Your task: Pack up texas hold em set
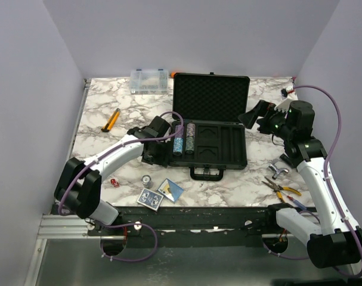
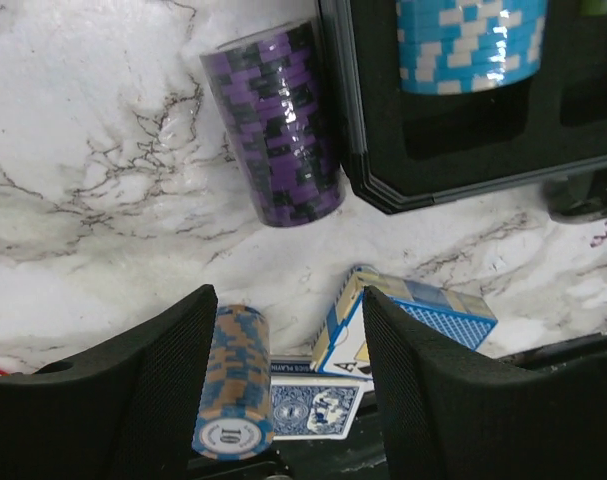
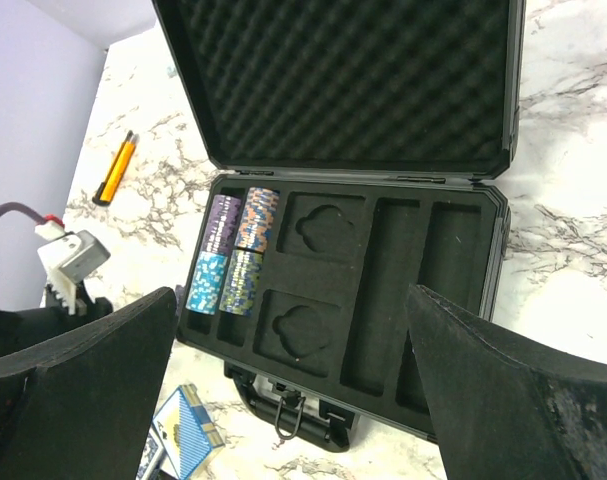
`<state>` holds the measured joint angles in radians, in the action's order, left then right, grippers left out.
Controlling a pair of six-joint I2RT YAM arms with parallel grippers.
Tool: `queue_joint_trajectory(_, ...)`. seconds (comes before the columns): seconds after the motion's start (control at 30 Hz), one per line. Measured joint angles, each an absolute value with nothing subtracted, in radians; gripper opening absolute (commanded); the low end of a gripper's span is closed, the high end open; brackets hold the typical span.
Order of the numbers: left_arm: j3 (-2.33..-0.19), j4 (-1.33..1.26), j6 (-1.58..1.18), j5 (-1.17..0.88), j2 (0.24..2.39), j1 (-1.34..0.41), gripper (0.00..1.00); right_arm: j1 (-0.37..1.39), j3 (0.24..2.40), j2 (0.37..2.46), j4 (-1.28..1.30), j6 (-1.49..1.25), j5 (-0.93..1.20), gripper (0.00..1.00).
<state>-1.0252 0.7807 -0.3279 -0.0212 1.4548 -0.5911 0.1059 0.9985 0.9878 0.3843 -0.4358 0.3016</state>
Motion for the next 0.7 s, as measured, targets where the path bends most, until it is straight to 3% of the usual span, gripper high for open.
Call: queue_joint_trajectory(0.7, -1.059, 0.647, -0.328, 0.031, 1.655, -0.549, 0.49, 0.12, 0.998, 1.008, 0.392, -0.434, 0.302, 1.0)
